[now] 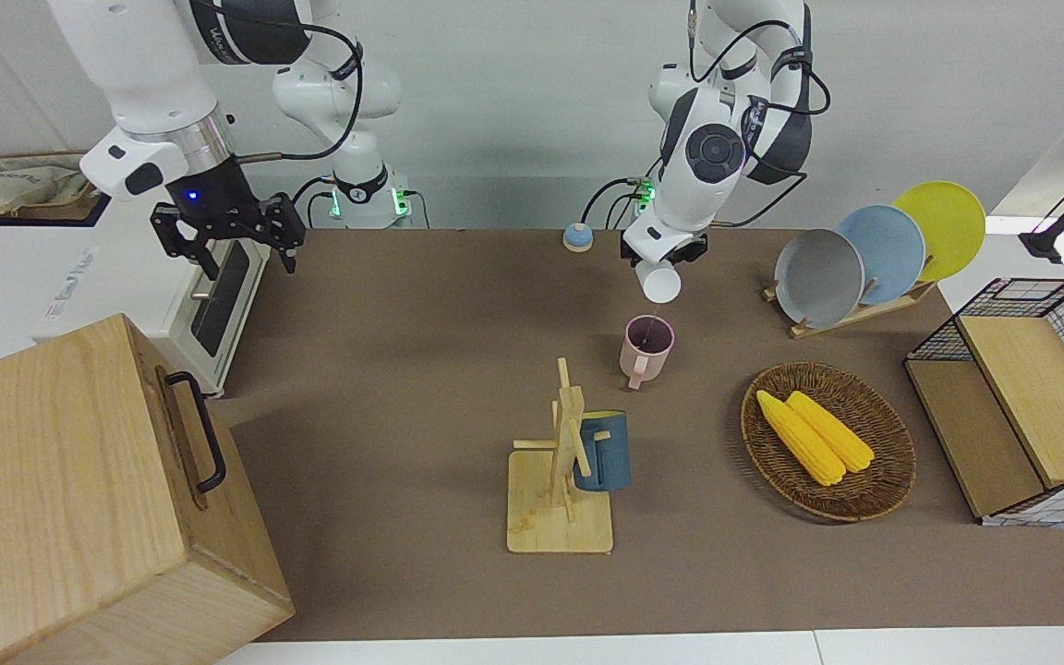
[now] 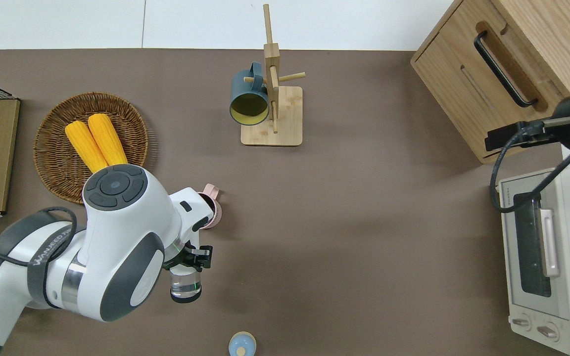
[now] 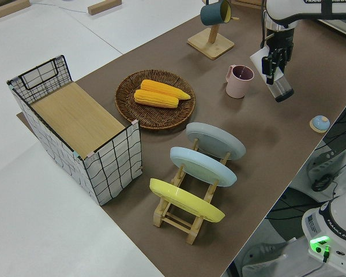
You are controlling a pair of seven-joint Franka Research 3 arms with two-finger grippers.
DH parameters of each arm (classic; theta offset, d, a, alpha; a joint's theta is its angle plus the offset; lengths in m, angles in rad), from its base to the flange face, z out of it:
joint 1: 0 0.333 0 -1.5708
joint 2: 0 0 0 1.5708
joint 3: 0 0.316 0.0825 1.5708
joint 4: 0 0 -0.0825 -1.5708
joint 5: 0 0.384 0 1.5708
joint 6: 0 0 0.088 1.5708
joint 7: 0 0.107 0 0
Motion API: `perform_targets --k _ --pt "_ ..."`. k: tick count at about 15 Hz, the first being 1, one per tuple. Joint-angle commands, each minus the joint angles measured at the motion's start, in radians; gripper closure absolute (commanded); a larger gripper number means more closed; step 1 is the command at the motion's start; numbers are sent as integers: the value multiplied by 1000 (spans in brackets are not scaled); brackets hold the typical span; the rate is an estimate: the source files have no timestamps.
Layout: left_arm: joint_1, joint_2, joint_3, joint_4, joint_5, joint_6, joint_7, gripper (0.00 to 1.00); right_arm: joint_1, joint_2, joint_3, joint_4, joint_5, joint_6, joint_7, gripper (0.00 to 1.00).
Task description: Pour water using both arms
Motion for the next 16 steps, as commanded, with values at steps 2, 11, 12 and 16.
perform_targets --k 2,11,12,16 --pt "11 8 -2 40 1 -50 5 1000 -10 -20 6 -23 6 13 -17 7" --pt "11 0 -3 43 1 -63 -1 1000 -10 -20 6 -23 6 15 -17 7" --pt "11 0 -2 49 1 -70 -1 1000 -10 -20 6 -23 6 13 -17 7" --pt "9 -1 -3 51 1 -74 -9 1000 -10 -22 6 -23 6 13 -17 7"
